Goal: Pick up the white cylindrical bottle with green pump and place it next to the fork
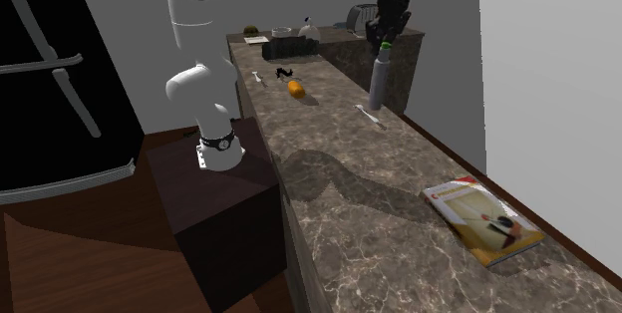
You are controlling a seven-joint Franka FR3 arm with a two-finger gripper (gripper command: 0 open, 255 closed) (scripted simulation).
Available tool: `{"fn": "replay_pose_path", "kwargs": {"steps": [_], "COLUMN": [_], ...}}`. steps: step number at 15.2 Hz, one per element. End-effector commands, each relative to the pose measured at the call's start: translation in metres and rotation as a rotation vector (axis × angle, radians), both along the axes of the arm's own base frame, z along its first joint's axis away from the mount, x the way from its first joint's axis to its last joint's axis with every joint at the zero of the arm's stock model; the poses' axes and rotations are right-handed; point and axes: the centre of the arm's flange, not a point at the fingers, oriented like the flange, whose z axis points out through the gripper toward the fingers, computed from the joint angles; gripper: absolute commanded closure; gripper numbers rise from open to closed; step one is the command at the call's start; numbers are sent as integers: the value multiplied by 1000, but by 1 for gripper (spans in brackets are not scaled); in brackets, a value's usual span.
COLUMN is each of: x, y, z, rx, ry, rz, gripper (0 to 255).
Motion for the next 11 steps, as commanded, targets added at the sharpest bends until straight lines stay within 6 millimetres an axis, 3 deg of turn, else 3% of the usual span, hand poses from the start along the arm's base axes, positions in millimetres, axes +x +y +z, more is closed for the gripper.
{"fn": "replay_pose_path", "kwargs": {"steps": [1,11], "x": [-19,-111], "y": [17,104], "z": [7,44], "rx": [0,0], "ry": [0,0], "rz": [-2,-2], "gripper": [255,255]}}
